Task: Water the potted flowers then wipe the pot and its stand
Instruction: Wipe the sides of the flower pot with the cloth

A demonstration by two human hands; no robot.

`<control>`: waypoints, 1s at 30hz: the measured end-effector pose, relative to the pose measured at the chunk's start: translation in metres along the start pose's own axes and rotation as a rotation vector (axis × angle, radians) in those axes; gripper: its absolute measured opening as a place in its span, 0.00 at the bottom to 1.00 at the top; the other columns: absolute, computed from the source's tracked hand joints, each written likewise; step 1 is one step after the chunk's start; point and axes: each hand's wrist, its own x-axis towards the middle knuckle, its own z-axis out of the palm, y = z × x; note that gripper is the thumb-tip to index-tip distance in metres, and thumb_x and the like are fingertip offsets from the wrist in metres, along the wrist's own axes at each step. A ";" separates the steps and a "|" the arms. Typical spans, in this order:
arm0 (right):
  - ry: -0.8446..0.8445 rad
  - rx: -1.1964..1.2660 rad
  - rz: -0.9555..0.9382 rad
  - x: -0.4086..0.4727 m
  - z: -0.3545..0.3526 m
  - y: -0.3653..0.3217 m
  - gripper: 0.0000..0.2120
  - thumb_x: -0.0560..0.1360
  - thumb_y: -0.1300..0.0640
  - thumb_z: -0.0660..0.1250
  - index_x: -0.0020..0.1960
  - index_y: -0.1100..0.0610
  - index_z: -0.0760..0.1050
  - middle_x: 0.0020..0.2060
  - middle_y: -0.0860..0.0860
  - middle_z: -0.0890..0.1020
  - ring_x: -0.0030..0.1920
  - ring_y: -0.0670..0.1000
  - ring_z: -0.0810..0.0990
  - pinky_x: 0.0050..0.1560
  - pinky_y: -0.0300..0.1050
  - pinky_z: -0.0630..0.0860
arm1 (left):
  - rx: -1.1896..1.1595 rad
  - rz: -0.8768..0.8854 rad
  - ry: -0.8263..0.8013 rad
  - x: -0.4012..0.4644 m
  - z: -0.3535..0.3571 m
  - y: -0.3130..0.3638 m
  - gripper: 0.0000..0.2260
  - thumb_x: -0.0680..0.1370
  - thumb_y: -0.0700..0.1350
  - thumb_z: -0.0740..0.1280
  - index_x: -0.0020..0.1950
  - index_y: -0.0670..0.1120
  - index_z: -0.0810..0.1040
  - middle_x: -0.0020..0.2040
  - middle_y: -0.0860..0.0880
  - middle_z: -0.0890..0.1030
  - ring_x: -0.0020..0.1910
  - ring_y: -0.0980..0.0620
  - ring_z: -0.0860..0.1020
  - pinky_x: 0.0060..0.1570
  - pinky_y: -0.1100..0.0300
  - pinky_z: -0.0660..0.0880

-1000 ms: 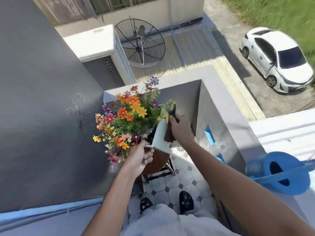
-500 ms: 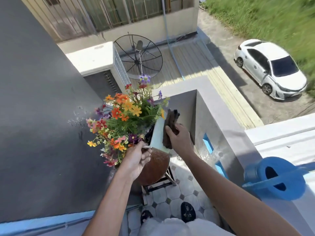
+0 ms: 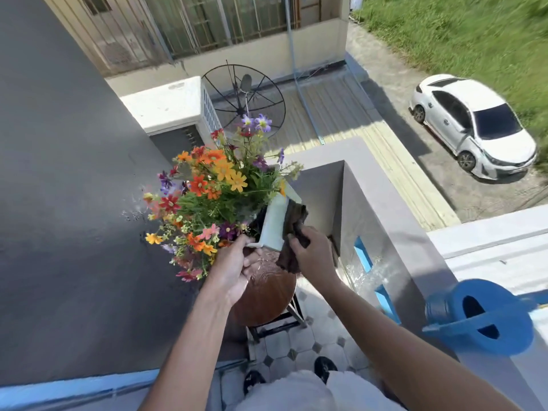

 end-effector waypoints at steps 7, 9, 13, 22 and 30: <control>0.025 0.124 -0.258 0.003 0.011 -0.048 0.10 0.78 0.66 0.66 0.57 0.61 0.82 0.46 0.53 0.81 0.48 0.48 0.78 0.49 0.39 0.74 | -0.011 0.049 0.016 0.001 0.010 0.003 0.10 0.82 0.41 0.56 0.46 0.39 0.74 0.30 0.48 0.67 0.18 0.59 0.61 0.19 0.66 0.57; -0.004 0.109 -0.278 0.007 0.007 -0.046 0.12 0.79 0.65 0.66 0.61 0.60 0.80 0.49 0.52 0.81 0.51 0.48 0.79 0.52 0.39 0.75 | -0.030 0.036 0.000 0.001 0.009 0.005 0.09 0.81 0.40 0.57 0.47 0.39 0.73 0.30 0.47 0.68 0.18 0.59 0.61 0.18 0.67 0.57; 0.011 -0.008 -0.120 0.011 0.000 -0.010 0.08 0.77 0.66 0.66 0.54 0.61 0.82 0.43 0.46 0.81 0.42 0.40 0.77 0.44 0.37 0.72 | -0.064 0.000 -0.011 -0.002 0.005 0.006 0.10 0.81 0.39 0.57 0.42 0.40 0.71 0.32 0.45 0.70 0.17 0.59 0.61 0.17 0.68 0.57; 0.082 0.192 -0.188 0.008 0.005 -0.068 0.07 0.78 0.64 0.66 0.47 0.56 0.82 0.38 0.48 0.80 0.39 0.41 0.77 0.40 0.38 0.71 | 0.003 0.031 -0.021 -0.009 0.014 0.006 0.10 0.80 0.39 0.58 0.43 0.39 0.75 0.28 0.48 0.65 0.18 0.58 0.61 0.17 0.67 0.58; 0.194 -0.027 0.035 0.056 -0.015 -0.015 0.08 0.79 0.65 0.63 0.41 0.58 0.72 0.39 0.56 0.75 0.40 0.53 0.72 0.40 0.43 0.62 | 0.036 0.000 -0.059 -0.022 0.010 0.010 0.10 0.81 0.40 0.58 0.42 0.39 0.73 0.32 0.45 0.72 0.19 0.58 0.62 0.19 0.67 0.58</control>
